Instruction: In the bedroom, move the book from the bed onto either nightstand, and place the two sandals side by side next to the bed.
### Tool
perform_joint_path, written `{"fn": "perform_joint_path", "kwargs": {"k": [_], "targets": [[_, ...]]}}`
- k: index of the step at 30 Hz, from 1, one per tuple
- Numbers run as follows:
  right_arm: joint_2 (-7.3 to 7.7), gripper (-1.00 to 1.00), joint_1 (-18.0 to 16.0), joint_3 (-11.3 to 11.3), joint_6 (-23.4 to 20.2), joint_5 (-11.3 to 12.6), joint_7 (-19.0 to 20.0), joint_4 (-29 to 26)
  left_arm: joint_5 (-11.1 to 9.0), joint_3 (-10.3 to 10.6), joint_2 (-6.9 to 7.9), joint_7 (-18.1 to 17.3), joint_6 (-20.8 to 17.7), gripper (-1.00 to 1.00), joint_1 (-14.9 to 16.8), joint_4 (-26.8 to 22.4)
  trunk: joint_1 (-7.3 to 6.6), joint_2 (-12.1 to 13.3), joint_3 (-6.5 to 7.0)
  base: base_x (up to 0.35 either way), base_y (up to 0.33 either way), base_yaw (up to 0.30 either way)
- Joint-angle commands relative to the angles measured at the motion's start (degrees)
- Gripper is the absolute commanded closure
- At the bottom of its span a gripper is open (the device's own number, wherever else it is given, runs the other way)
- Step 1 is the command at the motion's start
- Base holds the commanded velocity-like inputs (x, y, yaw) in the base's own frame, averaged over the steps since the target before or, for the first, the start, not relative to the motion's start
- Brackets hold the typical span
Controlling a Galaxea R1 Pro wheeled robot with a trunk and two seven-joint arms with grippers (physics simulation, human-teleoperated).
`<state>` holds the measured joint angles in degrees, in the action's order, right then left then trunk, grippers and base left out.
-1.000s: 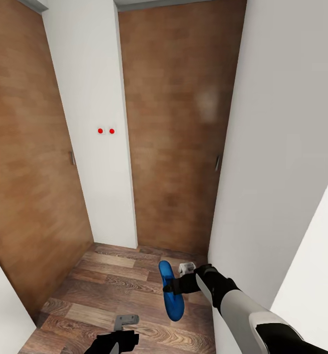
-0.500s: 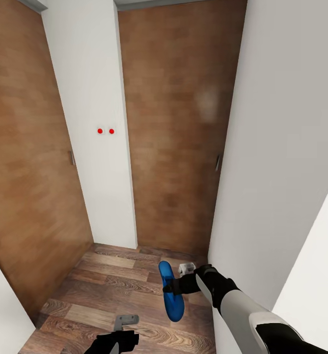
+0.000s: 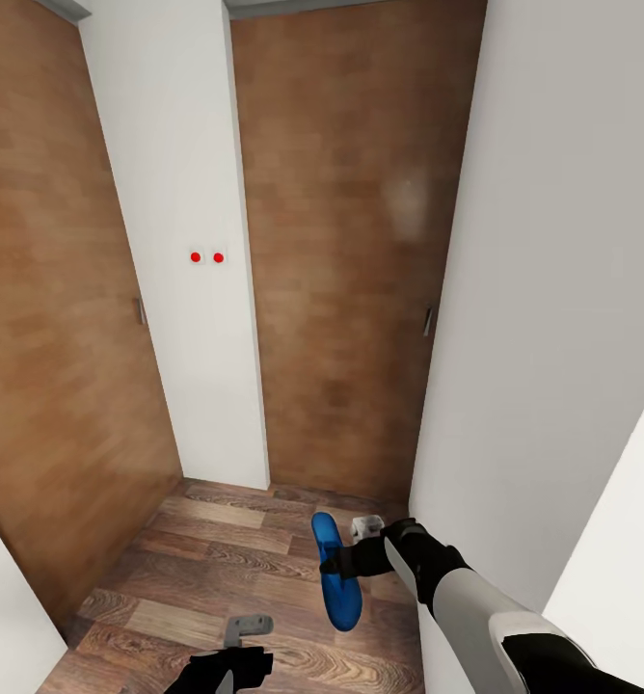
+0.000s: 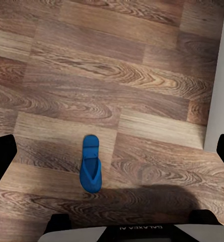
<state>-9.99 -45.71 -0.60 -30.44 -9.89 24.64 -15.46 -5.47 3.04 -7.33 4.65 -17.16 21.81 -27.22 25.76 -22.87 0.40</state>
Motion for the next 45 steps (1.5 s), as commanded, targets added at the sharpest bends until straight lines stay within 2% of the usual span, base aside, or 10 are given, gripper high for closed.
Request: {"fn": "perform_joint_path", "kwargs": {"k": [1,45], "targets": [[-0.01,1.0,0.0,-0.1,-0.2,-0.5,0.3,-0.1,-0.6,0.3,0.03,0.4,-0.3,-1.0,0.0,-0.1,0.02,0.0,-0.03,0.003,0.0,0.0],[-0.01,1.0,0.0,0.0,-0.2,-0.5,0.4,-0.1,-0.6,0.3,0.03,0.4,-0.3,-1.0,0.0,0.1,0.02,0.0,-0.03,0.017,-0.009,0.0]]}}
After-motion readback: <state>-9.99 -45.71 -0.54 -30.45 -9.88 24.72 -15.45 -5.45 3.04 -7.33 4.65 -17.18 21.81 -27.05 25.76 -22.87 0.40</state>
